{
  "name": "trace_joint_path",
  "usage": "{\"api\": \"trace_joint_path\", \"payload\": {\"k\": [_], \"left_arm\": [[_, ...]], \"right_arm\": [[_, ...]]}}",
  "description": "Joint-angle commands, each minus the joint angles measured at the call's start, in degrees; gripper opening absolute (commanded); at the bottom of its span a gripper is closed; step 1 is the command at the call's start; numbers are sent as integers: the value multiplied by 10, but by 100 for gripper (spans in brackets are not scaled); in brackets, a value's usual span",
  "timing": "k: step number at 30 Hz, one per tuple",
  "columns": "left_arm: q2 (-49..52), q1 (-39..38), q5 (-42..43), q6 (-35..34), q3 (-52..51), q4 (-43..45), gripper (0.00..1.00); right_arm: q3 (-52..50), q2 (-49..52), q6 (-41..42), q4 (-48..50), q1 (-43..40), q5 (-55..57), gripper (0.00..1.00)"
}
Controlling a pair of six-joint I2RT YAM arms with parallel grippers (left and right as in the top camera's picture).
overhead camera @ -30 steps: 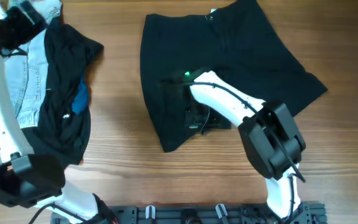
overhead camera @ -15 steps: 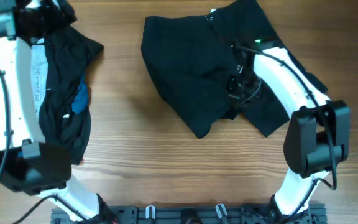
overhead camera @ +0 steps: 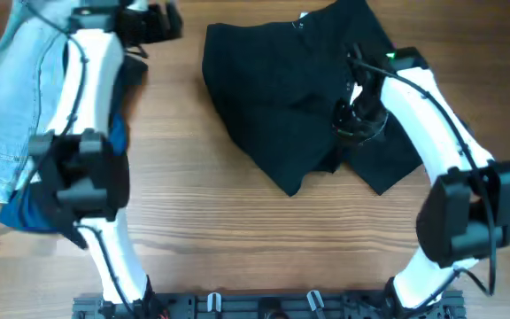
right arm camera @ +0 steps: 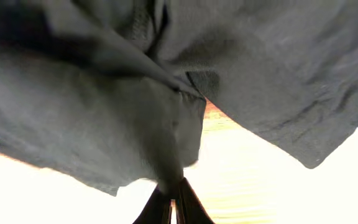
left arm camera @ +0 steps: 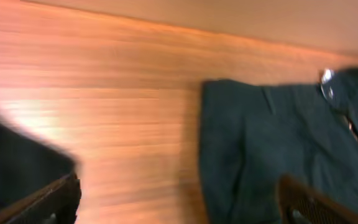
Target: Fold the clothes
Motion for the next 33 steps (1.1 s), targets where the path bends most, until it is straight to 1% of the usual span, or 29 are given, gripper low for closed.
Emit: {"api": "trace_joint_path", "payload": {"k": [1,10,16,24,29,33], "left_arm": [[52,-28,57,25,1,31,100],[113,-62,62,40,1,99,100],[154,-63,62,37,1,156,100],[198,-63,63,31,1,192,100],[208,-64,62,2,1,223,91],[216,-68,63,-27,1,235,74]], "right_arm": [[-1,-39,-16,8,-3,-5,4],[-1,-49,-36,7,-3,-5,4],[-1,-49,-43,7,-3,-5,4],[-1,-50,-43,13,-3,-5,4],[-1,-50,-43,17,-3,-7,4],[-1,-53,-42,28,-3,-14,4]]}}
